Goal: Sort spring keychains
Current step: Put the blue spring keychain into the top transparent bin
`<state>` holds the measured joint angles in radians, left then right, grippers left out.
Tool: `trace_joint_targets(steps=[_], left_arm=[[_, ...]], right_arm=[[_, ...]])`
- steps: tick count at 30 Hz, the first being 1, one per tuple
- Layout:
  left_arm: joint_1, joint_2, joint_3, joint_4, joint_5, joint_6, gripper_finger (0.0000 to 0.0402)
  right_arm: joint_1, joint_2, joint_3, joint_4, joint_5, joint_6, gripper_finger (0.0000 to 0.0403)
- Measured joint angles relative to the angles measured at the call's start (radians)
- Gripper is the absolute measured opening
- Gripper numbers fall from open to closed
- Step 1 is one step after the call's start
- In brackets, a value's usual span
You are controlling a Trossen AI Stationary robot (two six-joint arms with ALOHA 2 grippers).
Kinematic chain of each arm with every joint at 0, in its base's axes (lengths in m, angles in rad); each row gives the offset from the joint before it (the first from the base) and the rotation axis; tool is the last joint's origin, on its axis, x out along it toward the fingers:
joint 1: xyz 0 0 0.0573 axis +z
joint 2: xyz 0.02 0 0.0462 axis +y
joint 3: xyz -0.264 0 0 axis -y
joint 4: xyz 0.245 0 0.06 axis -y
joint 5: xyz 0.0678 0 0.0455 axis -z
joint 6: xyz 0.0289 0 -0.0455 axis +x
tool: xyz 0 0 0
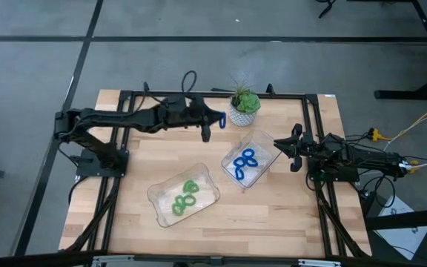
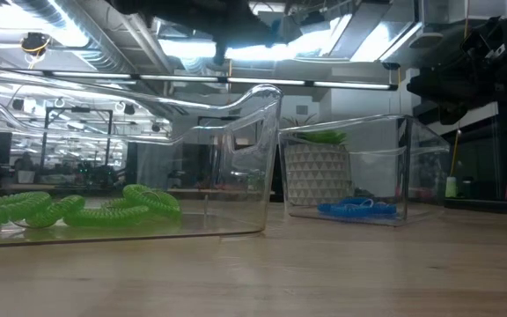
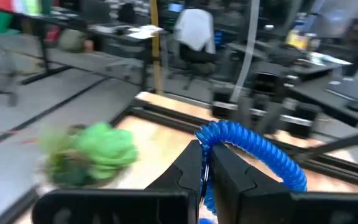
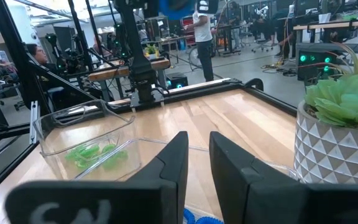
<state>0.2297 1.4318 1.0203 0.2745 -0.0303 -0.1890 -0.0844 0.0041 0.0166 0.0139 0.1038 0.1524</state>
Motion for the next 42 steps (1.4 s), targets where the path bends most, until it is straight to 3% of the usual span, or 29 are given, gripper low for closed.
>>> trace_joint_targets(steps=[10,16,30,42], left_arm=[[-0.088,0.141,0.0,0.174,0.175,-0.023,0.0015],[-0.136,0.248,0.063,0.187,0.189,-0.01,0.0015],[-0.151,0.433,0.302,-0.203,0.23,0.02,0.0015],[-0.149,0.45,0.31,-0.257,0.143,-0.012,0.0027]], right_arm=[[0.0,0.0,0.0,0.0,0.0,0.0,0.0067],[0.0,0.0,0.0,0.0,0.0,0.0,0.0067],[0.0,0.0,0.0,0.0,0.0,0.0,0.0067],[0.0,0.0,0.0,0.0,0.0,0.0,0.0067]])
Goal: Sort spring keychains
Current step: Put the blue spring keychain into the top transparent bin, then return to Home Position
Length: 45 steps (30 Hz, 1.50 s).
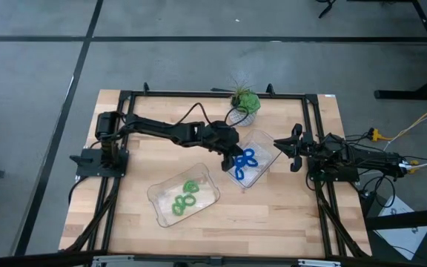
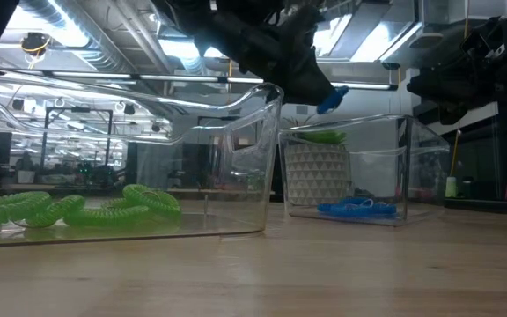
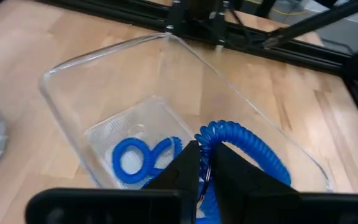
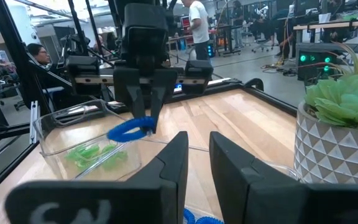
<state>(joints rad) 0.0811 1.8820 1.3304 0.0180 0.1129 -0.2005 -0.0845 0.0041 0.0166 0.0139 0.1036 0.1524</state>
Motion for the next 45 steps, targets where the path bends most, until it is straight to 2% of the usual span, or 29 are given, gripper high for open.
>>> trace_joint_targets(steps=[3,8,18,23,28,31,35,39,45], left_arm=[[0.001,0.0,0.0,-0.001,-0.032,-0.024,0.0044],[0.002,0.0,0.0,0.0,-0.031,-0.024,0.0083],[0.02,0.0,0.0,0.015,0.041,-0.112,0.0161],[0.032,-0.001,-0.001,0.015,0.043,-0.129,0.0177],[0.047,-0.03,-0.002,0.015,0.043,-0.13,0.0175],[0.06,-0.074,-0.002,0.006,0.043,-0.115,0.0173],[0.077,-0.164,-0.002,-0.009,0.039,-0.013,0.0171],[0.092,-0.274,-0.002,-0.114,0.025,0.083,0.0171],[0.081,-0.442,-0.002,-0.329,-0.128,0.185,0.0174]], right_arm=[[0.0,0.0,0.0,0.0,0.0,0.0,0.0067],[0.0,0.0,0.0,0.0,0.0,0.0,0.0067],[0.0,0.0,0.0,0.0,0.0,0.0,0.0067],[0.0,0.0,0.0,0.0,0.0,0.0,0.0067],[0.0,0.0,0.0,0.0,0.0,0.0,0.0067],[0.0,0.0,0.0,0.0,0.0,0.0,0.0067],[0.0,0.0,0.0,0.0,0.0,0.0,0.0067],[0.0,0.0,0.0,0.0,0.0,0.0,0.0067],[0.0,0.0,0.0,0.0,0.0,0.0,0.0067]])
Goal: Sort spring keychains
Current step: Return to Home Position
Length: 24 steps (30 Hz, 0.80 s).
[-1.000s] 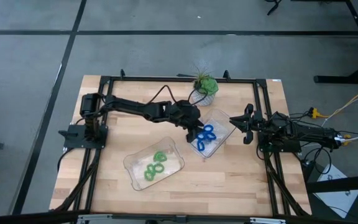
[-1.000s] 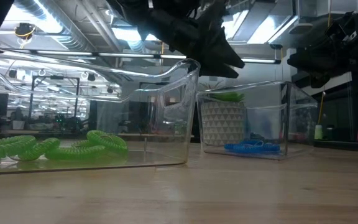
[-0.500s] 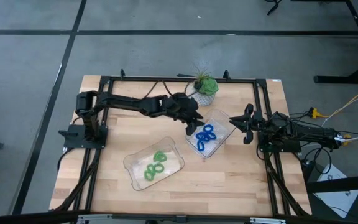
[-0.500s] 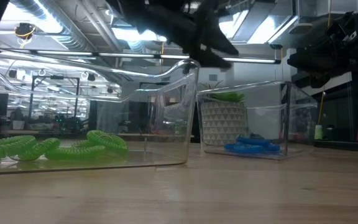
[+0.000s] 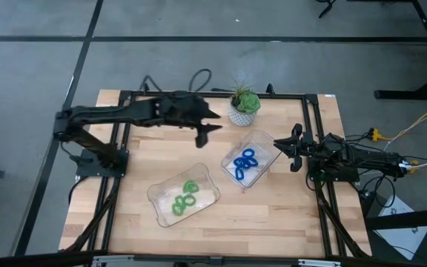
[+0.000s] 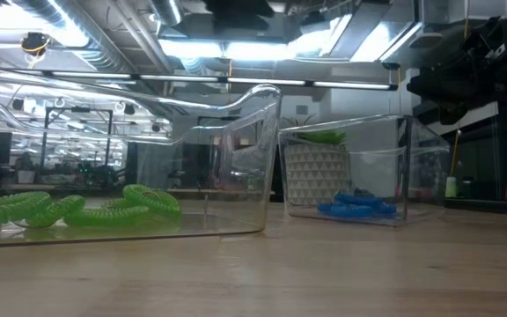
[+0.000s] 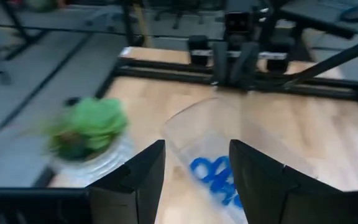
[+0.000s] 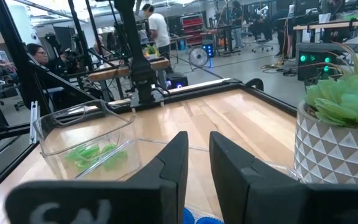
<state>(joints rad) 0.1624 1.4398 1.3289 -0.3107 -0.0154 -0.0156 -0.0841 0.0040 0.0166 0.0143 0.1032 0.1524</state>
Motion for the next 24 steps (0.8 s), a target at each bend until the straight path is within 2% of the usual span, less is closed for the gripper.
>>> trace_joint_targets(steps=[4,7,16,24], left_arm=[[-0.016,-0.095,-0.007,-0.104,-0.124,0.007,0.0175],[-0.023,-0.181,-0.08,-0.078,-0.168,-0.013,0.0173],[-0.024,-0.483,-0.527,0.243,-0.166,-0.197,0.0175],[-0.023,-0.785,-0.867,0.363,-0.213,-0.349,0.0172]], right_arm=[[0.0,0.0,0.0,0.0,0.0,0.0,0.0067],[0.0,0.0,0.0,0.0,0.0,0.0,0.0067],[0.0,0.0,0.0,0.0,0.0,0.0,0.0067],[0.0,0.0,0.0,0.0,0.0,0.0,0.0067]])
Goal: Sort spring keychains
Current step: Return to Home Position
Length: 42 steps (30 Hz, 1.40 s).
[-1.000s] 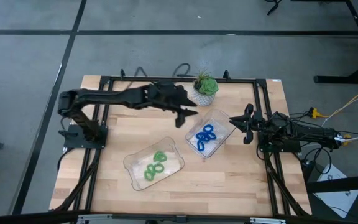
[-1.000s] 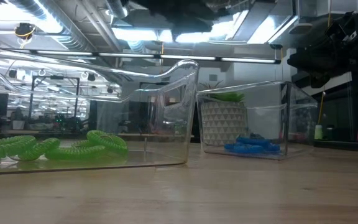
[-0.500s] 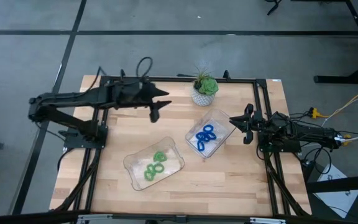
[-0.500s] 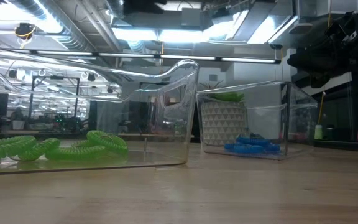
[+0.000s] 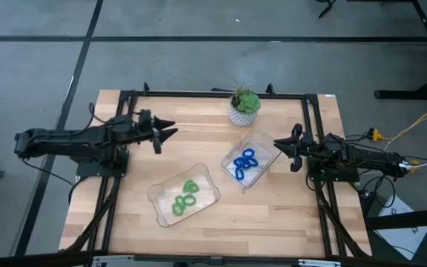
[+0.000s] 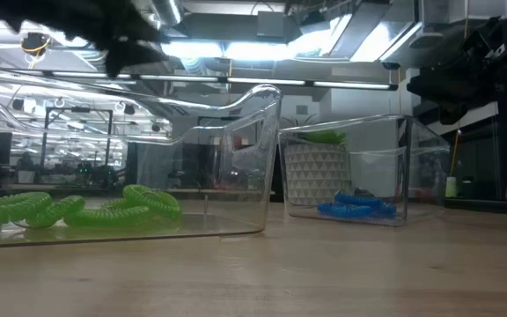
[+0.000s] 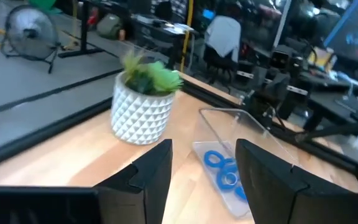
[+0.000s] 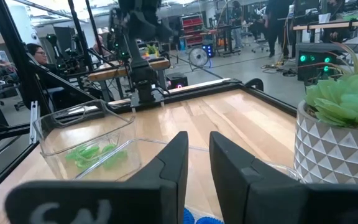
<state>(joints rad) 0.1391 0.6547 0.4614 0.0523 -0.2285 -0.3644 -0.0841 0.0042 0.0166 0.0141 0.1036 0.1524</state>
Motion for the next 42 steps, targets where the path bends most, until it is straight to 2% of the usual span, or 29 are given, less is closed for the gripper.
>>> trace_joint_targets(steps=[8,15,22,26,29,35,42], left_arm=[[0.0,-0.267,-0.214,0.059,-0.044,-0.068,0.0175],[0.0,-0.447,-0.315,0.057,-0.044,-0.068,0.0173],[0.0,-0.57,-0.385,0.058,-0.042,-0.025,0.0176],[0.0,-0.624,-0.444,0.056,-0.022,-0.017,0.0174],[0.0,-0.655,-0.453,0.001,0.032,0.0,0.0173],[0.0,-0.653,-0.452,-0.04,0.23,0.088,0.0177],[0.0,-0.653,-0.452,-0.042,0.223,0.101,0.0177]], right_arm=[[0.0,0.0,0.0,0.0,0.0,0.0,0.0067],[0.0,0.0,0.0,0.0,0.0,0.0,0.0067],[0.0,0.0,0.0,0.0,0.0,0.0,0.0067],[0.0,0.0,0.0,0.0,0.0,0.0,0.0067],[0.0,0.0,0.0,0.0,0.0,0.0,0.0067],[0.0,0.0,0.0,0.0,0.0,0.0,0.0067],[0.0,0.0,0.0,0.0,0.0,0.0,0.0067]])
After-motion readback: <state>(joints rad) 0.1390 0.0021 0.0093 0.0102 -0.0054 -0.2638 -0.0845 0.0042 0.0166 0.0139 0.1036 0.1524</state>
